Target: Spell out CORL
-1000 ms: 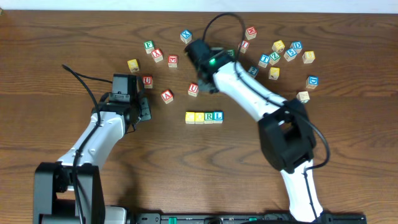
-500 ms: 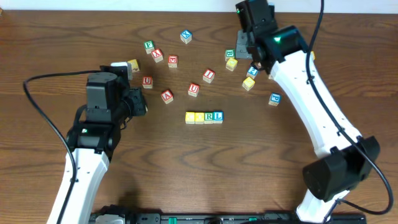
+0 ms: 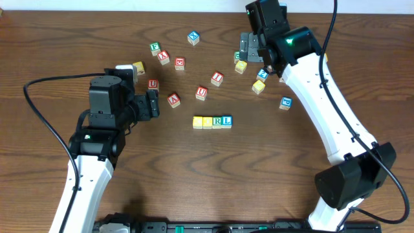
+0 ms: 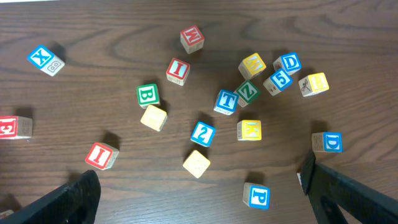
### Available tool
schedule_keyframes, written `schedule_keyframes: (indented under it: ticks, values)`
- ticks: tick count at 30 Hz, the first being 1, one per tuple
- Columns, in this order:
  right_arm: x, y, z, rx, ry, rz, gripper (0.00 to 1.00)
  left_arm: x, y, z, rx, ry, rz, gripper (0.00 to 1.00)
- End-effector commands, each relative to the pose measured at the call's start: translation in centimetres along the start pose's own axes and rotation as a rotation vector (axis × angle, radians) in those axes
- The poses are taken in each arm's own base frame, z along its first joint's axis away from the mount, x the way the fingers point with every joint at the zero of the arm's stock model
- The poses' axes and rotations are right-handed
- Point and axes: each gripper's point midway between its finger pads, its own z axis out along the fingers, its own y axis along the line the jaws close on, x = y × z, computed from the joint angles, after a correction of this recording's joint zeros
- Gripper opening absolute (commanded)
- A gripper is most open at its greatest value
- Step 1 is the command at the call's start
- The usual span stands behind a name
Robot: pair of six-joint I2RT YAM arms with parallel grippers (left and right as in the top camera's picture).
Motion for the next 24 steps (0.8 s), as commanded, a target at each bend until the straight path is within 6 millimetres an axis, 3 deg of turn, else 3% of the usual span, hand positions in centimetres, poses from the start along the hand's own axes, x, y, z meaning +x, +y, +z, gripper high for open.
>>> schedule_keyframes:
  ticks: [1,20,24]
  values:
    - [-1.0,-0.7,-1.2,0.008,-0.036,0.013,0.99,-1.2,-0.3,-0.7,0.009,-0.030,0.008,0.86]
    - [-0.9,-0.6,-1.2,0.007,-0.036,0.012,0.99,-1.0,-0.3,-0.7,0.007,-0.023,0.008,0.87]
    - [-0.9,-0.6,-1.2,0.007,-0.036,0.012,0.99,-0.2,0.0,-0.7,-0.005,0.009,0.004,0.87]
